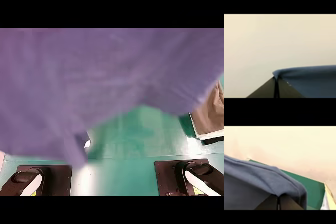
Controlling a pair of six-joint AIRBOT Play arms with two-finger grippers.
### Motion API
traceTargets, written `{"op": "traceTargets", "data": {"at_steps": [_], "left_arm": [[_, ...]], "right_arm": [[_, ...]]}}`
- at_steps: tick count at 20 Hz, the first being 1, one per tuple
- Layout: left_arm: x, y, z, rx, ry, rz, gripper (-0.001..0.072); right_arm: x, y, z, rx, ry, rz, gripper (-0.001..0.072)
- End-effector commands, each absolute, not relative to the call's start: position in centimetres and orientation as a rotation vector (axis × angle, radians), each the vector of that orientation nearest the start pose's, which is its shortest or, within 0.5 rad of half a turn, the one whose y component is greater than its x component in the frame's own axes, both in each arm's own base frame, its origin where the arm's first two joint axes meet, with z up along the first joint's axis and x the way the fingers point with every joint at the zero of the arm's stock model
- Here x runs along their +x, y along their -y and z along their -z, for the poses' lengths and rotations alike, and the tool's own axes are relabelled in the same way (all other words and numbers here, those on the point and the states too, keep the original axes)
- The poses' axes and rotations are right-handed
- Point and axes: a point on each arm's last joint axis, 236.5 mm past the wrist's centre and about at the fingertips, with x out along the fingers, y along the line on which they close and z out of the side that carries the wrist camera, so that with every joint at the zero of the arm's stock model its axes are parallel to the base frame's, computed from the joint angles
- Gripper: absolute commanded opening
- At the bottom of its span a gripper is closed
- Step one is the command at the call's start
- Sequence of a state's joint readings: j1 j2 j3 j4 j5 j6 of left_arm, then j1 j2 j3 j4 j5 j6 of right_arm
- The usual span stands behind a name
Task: Fold the shirts.
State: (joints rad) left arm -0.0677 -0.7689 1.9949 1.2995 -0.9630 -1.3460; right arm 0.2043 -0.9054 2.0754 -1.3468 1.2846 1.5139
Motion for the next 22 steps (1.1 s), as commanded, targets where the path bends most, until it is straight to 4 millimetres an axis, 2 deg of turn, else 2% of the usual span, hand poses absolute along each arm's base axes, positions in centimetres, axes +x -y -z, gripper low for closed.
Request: {"op": "traceTargets", "data": {"at_steps": [1, 2, 4, 5, 7, 9, 10, 11, 12, 13, 14, 15, 16, 18, 20, 22], "left_arm": [[29.5, 4.3, -50.9, 0.105, 0.002, 0.164, 0.0022], [33.0, 4.1, -47.4, 0.093, -0.103, 0.154, 0.0022], [39.9, 4.7, -38.8, 0.033, -0.328, 0.158, 0.0022], [42.9, 5.5, -33.6, 0.009, -0.45, 0.178, 0.0022], [47.5, 6.6, -23.5, -0.03, -0.657, 0.203, 0.0022], [50.6, 6.8, -14.9, -0.039, -0.821, 0.194, 0.0023], [51.4, 6.7, -11.8, -0.043, -0.883, 0.19, 0.0023], [51.9, 6.5, -9.2, -0.046, -0.932, 0.185, 0.0023], [52.1, 6.2, -7.8, -0.066, -0.962, 0.172, 0.0025], [52.2, 5.7, -7.2, -0.088, -0.976, 0.155, 0.0138], [52.2, 4.9, -7.3, -0.109, -0.98, 0.133, 0.0515], [51.8, 3.8, -7.7, -0.125, -0.991, 0.115, 0.0617], [51.0, 2.5, -8.2, -0.135, -1.017, 0.095, 0.0609], [48.2, -0.3, -8.7, -0.163, -1.094, 0.053, 0.0609], [44.6, -2.3, -8.3, -0.193, -1.184, 0.019, 0.0609], [40.1, -2.5, -6.0, -0.232, -1.25, 0.004, 0.061]], "right_arm": [[30.4, -11.3, -46.2, 0.011, -0.265, -0.411, 0.0013], [32.8, -11.8, -43.4, 0.011, -0.344, -0.409, 0.0013], [37.3, -12.8, -35.6, 0.009, -0.557, -0.403, 0.0013], [39.1, -13.1, -30.9, 0.007, -0.68, -0.398, 0.0013], [42.3, -13.7, -22.2, 0.002, -0.877, -0.387, 0.0013], [45.2, -13.3, -14.9, 0.006, -1.011, -0.365, 0.0014], [46.3, -13.3, -12.1, 0.035, -1.068, -0.364, 0.0015], [47.2, -13.5, -10.3, 0.082, -1.105, -0.377, 0.0015], [48.2, -13.8, -9.3, 0.138, -1.121, -0.393, 0.0016], [49.1, -14.0, -9.0, 0.18, -1.119, -0.412, 0.0023], [50.1, -14.0, -9.4, 0.22, -1.105, -0.432, 0.0242], [50.8, -14.0, -10.2, 0.257, -1.085, -0.448, 0.0434], [51.2, -13.9, -11.3, 0.288, -1.066, -0.464, 0.0438], [50.6, -13.5, -13.4, 0.305, -1.048, -0.499, 0.0437], [48.5, -13.4, -14.1, 0.261, -1.062, -0.527, 0.0433], [45.7, -13.9, -14.2, 0.238, -1.084, -0.551, 0.0433]]}}
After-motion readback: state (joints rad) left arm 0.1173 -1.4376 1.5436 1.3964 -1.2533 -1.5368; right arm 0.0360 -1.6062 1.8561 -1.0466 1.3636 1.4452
